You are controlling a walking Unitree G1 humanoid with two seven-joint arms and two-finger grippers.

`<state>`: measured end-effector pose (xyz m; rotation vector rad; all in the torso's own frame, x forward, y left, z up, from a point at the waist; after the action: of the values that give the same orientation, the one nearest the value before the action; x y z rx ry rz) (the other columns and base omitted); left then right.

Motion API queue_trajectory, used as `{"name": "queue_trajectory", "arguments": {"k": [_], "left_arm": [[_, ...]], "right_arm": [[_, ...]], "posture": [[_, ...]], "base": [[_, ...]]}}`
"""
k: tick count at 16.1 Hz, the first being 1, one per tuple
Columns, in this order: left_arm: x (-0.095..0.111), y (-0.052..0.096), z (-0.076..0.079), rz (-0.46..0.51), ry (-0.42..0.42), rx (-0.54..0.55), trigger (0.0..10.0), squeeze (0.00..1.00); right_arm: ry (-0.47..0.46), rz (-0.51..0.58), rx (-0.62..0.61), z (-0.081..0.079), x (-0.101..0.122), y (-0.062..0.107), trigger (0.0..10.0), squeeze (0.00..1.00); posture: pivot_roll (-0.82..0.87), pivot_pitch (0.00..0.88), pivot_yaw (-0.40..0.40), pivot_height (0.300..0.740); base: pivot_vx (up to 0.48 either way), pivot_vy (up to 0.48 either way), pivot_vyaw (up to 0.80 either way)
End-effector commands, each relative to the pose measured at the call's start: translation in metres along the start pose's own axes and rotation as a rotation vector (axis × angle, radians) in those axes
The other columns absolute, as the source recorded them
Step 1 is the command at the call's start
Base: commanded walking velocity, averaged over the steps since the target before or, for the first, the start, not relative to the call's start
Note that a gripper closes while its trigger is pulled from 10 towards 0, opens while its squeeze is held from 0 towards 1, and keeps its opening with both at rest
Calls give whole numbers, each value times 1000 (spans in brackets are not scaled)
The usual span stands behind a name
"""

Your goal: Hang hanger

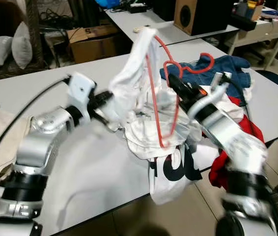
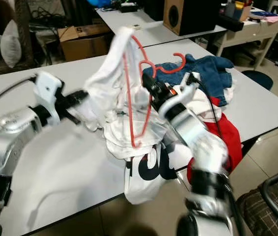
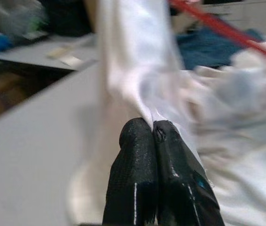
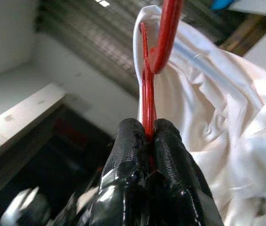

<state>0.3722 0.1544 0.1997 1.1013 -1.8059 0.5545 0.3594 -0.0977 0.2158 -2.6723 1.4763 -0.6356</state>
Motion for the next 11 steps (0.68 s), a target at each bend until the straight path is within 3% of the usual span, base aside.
{"name": "queue_trajectory", "arguments": {"k": [1,5,7,8,10,11], "left_arm": [[1,3,-10,-6,-72,29,0,0],[1,7,-17,-11,-172,41,0,0],[0,12,2,1,-250,-105,0,0],[-11,20,30,-22,-357,-297,0,0],[-15,25,52,-18,-350,-407,0,0],[-18,22,57,-22,-352,-393,10000,0]], "right_arm": [[-8,-11,67,-15,3,6,10000,0],[-70,26,83,-18,12,19,10000,0],[-43,47,16,-9,16,27,10000,0],[-25,49,-65,3,16,32,10000,0],[-7,36,-124,12,13,37,10000,0],[6,16,-152,17,7,40,10000,0]], "posture": [[-1,0,62,740],[-3,0,63,740],[-3,0,57,740],[-2,0,55,740],[-2,0,55,740],[-5,0,57,740]], "base": [[0,0,0],[0,0,0],[0,0,0],[0,0,0],[0,0,0],[0,0,0]]}}
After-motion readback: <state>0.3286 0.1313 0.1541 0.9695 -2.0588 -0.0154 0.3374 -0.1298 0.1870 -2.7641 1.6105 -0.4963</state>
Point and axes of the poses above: a point about 5 cm out from each wrist's last joint towards the gripper, its own y axis pointing back from the gripper into the wrist, its own x axis along the axis of the wrist's last joint, z = x × y, the point moved 5 cm from there along -y, pointing out of the wrist towards the gripper, and after that the axes turned 15 degrees about -y, right-handed, at the moved point
